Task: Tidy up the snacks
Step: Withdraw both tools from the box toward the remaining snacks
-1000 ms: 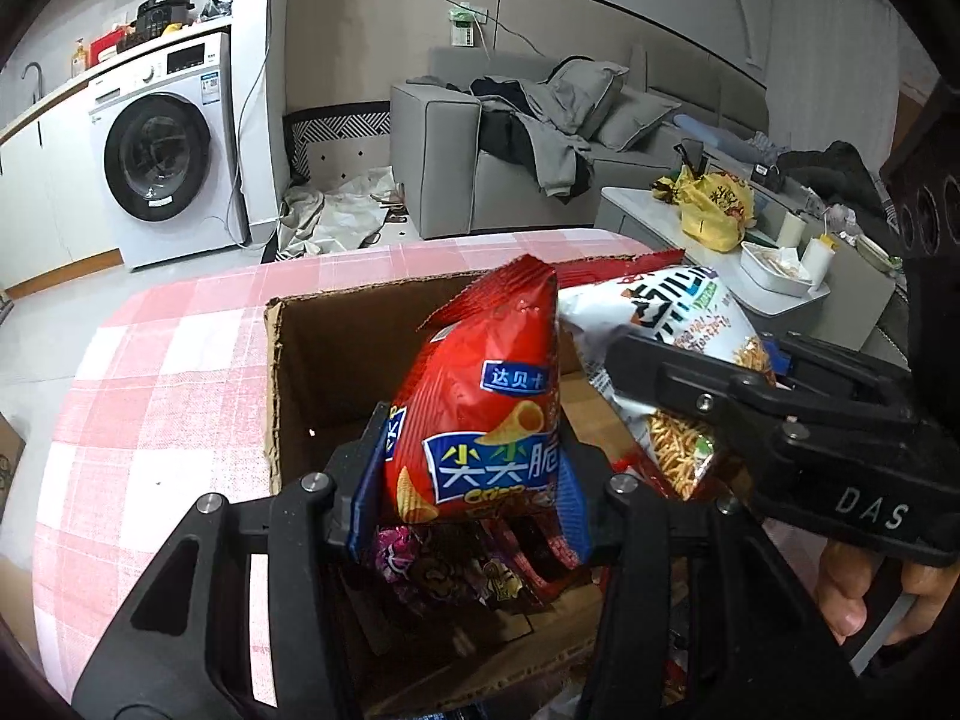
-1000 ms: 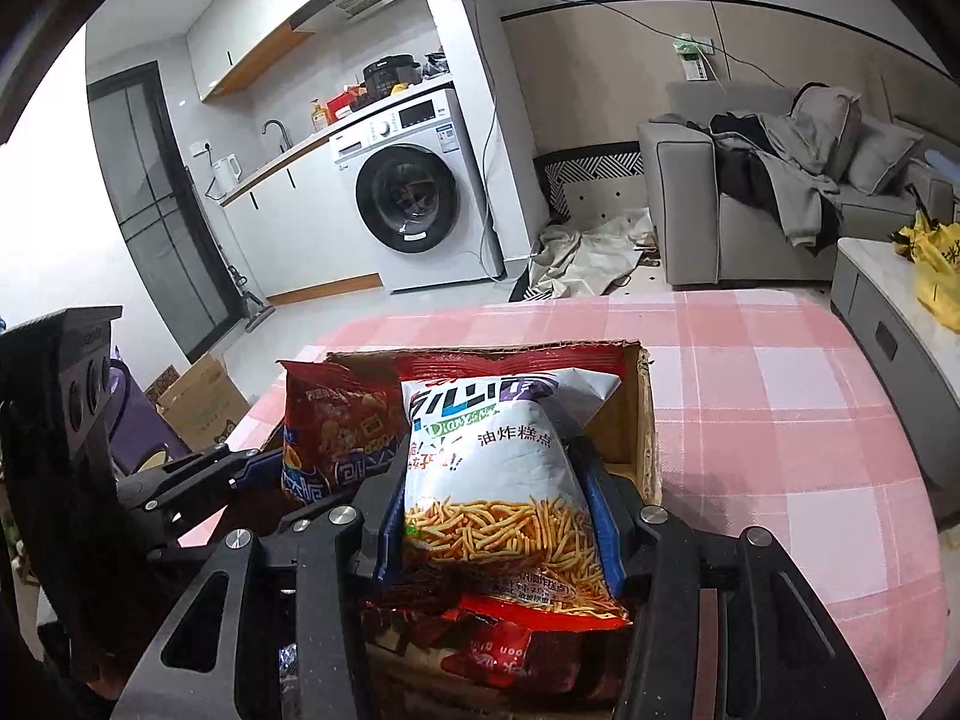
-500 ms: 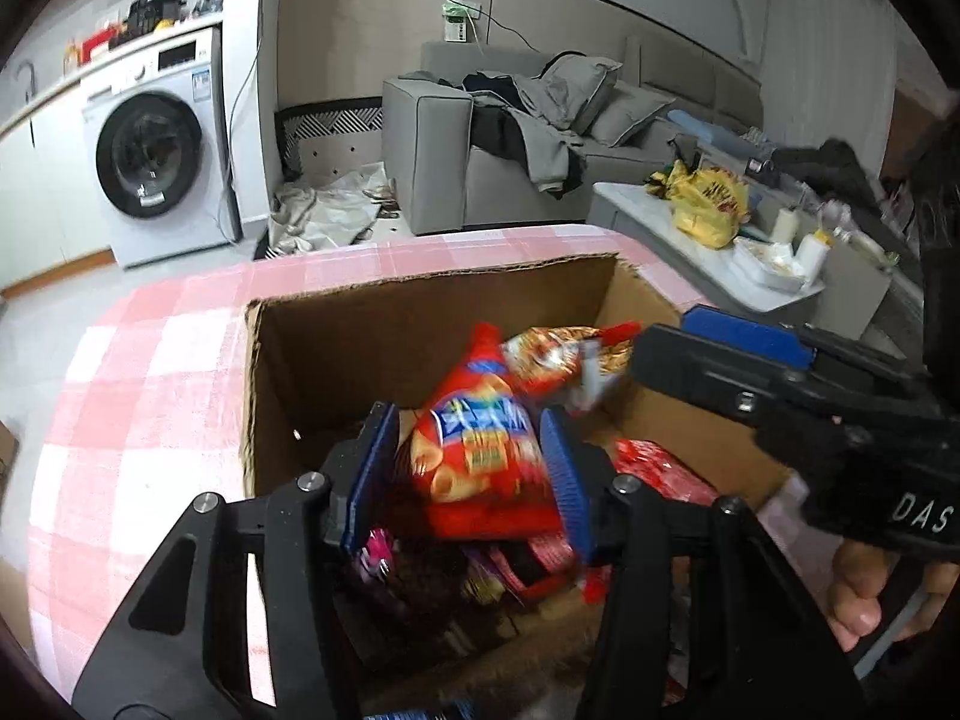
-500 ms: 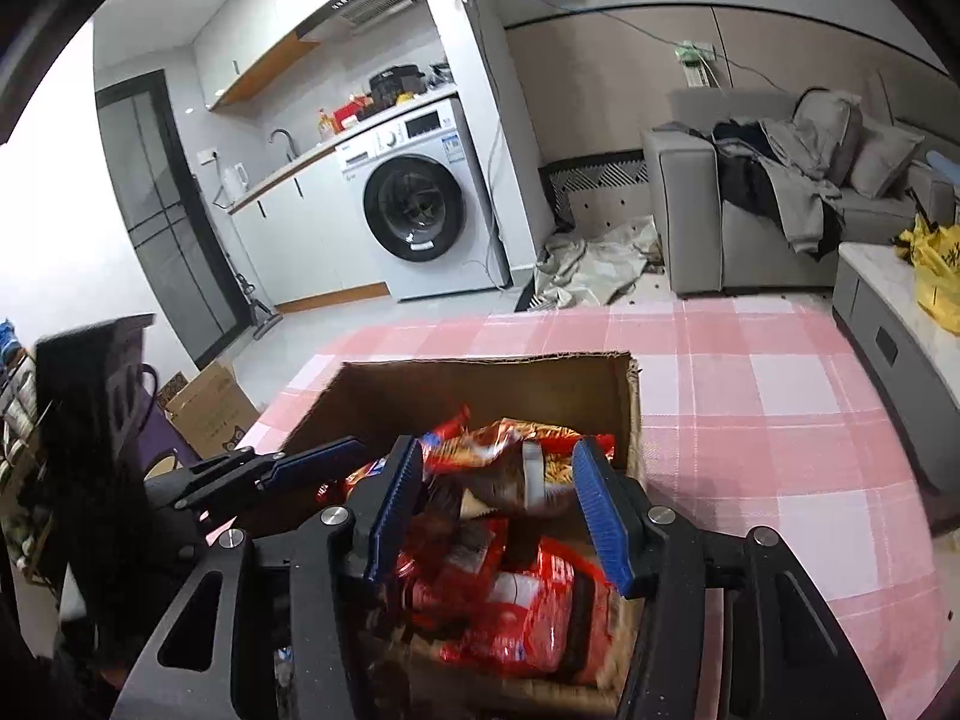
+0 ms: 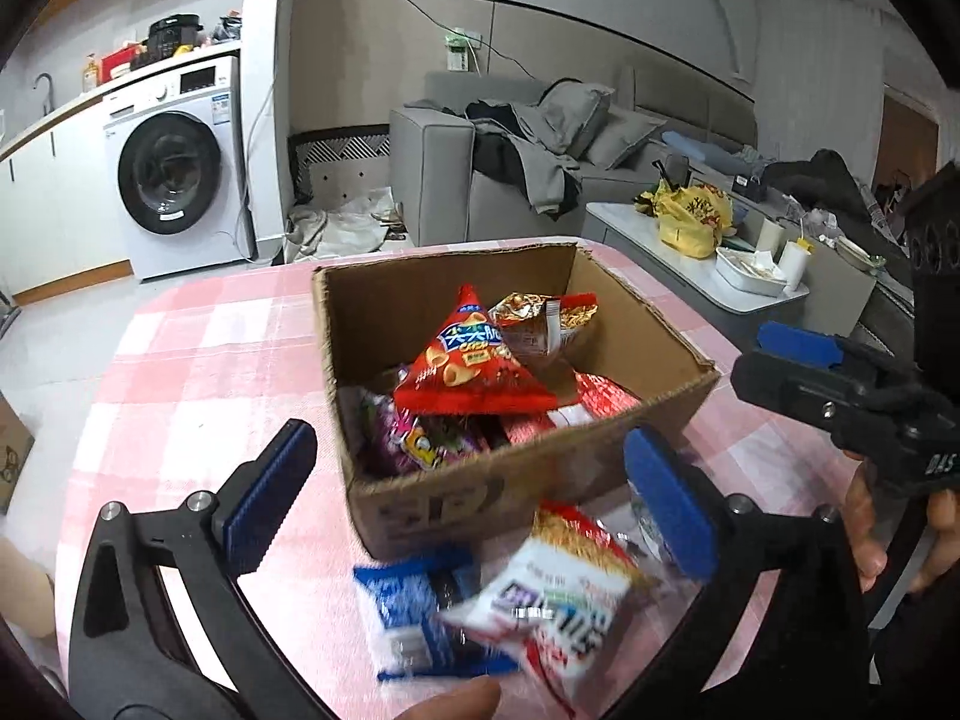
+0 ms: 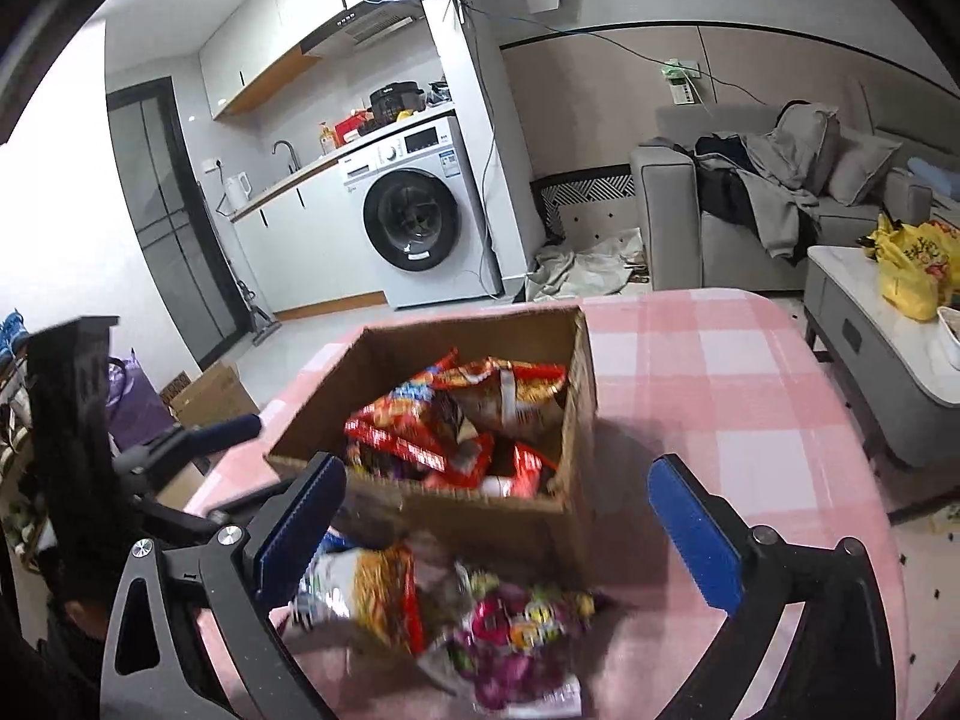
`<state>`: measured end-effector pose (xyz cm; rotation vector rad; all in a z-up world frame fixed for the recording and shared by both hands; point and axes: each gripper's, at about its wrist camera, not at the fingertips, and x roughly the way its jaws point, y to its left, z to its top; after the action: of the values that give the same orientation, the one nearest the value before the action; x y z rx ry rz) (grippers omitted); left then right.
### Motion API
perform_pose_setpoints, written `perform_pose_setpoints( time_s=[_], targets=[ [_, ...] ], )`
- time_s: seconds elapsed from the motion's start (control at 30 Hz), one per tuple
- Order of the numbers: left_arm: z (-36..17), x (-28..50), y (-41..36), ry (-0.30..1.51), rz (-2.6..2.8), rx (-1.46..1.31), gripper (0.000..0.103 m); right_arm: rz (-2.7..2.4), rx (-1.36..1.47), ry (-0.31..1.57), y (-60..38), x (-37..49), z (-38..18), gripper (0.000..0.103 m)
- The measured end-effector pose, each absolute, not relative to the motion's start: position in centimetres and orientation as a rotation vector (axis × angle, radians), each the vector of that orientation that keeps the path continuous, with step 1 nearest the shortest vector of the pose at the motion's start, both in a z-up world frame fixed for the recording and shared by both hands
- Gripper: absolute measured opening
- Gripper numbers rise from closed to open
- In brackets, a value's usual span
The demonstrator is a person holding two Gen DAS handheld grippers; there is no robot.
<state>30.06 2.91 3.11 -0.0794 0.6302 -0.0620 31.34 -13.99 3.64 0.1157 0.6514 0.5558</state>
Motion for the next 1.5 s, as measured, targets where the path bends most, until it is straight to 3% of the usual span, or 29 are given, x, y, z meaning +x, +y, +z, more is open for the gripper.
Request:
perform_pose_setpoints(
  time_s=[0.47, 1.5],
  targets=[
    [2.6, 22.9, 5.4, 0.659, -0.059, -0.101, 0.102, 0.510, 0.067, 0.739, -15.5, 27.5, 1.5, 0.103],
    [-0.5, 25.1, 3.6, 0.772, -0.133, -0.024, 0.102, 0.476, 0.129, 0.963, -13.1, 30.4, -5.5, 0.103]
  ],
)
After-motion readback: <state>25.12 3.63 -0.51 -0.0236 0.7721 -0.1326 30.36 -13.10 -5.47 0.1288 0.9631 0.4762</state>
